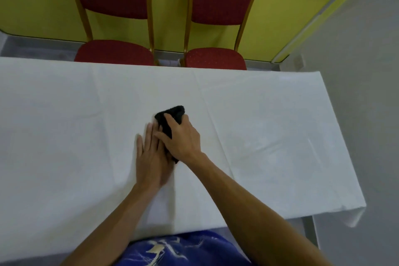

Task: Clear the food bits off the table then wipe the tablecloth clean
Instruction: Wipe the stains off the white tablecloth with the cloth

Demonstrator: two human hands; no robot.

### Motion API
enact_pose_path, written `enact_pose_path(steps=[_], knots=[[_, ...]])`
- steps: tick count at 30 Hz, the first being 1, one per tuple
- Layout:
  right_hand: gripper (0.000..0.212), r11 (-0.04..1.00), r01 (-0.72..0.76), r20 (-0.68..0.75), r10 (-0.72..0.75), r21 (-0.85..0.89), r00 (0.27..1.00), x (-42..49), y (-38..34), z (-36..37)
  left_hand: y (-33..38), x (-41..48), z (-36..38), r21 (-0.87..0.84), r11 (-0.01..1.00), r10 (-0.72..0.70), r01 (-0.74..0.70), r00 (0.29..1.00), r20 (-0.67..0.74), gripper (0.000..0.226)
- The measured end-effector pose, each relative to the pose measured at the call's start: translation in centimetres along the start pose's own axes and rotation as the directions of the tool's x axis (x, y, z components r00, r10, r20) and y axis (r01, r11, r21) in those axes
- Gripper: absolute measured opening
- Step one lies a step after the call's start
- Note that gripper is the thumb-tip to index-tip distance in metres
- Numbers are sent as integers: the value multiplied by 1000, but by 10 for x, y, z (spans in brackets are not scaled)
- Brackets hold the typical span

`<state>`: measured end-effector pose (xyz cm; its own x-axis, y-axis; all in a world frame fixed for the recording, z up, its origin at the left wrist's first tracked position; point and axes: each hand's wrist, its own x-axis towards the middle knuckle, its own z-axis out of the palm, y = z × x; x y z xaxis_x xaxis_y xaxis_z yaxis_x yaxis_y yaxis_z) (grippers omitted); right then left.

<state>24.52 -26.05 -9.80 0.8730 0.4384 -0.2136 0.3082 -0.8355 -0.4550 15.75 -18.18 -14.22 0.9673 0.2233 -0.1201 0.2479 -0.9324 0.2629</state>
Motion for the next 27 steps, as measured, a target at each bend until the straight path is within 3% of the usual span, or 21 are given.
enact_pose_path(steps=[3, 7, 10, 13, 16, 18, 20, 22, 24, 27], knots=[[39, 992, 106, -56, -110, -62, 992, 19, 26, -16, 2, 0, 2, -36, 997, -71, 70, 997, -25, 63], [36, 984, 85, -113, -102, -154, 988, 48, 85, -56, -3, -2, 2, -32, 999, -43, 43, 999, -18, 63], [37, 978, -129, -230, 89, -162, 969, 71, 150, -97, 3, 1, 0, -22, 997, -68, 68, 998, -7, 64], [38, 912, -394, -328, 342, -109, 881, 70, 219, -127, 14, 5, -1, -27, 985, -168, 168, 986, 23, 61], [35, 875, -484, -310, 465, 20, 829, 54, 227, -128, 40, 2, 0, -122, 947, -302, 297, 953, -25, 63], [34, 890, -433, -293, 456, 143, 840, 41, 206, -115, 76, -3, 4, -214, 930, -320, 298, 944, -78, 64], [36, 937, -297, -252, 338, 186, 907, 13, 171, -91, 108, -9, 14, -273, 926, -290, 261, 954, -72, 61], [38, 980, -140, -141, 160, 138, 977, -31, 138, -66, 122, -16, 26, -270, 926, -282, 262, 958, -39, 60], [42, 998, -11, -35, 13, 60, 999, -71, 132, -55, 122, -23, 34, -195, 942, -283, 272, 959, -31, 60], [48, 998, -32, -87, 26, -62, 996, -88, 190, -69, 120, -25, 38, -148, 956, -265, 255, 963, -52, 60]])
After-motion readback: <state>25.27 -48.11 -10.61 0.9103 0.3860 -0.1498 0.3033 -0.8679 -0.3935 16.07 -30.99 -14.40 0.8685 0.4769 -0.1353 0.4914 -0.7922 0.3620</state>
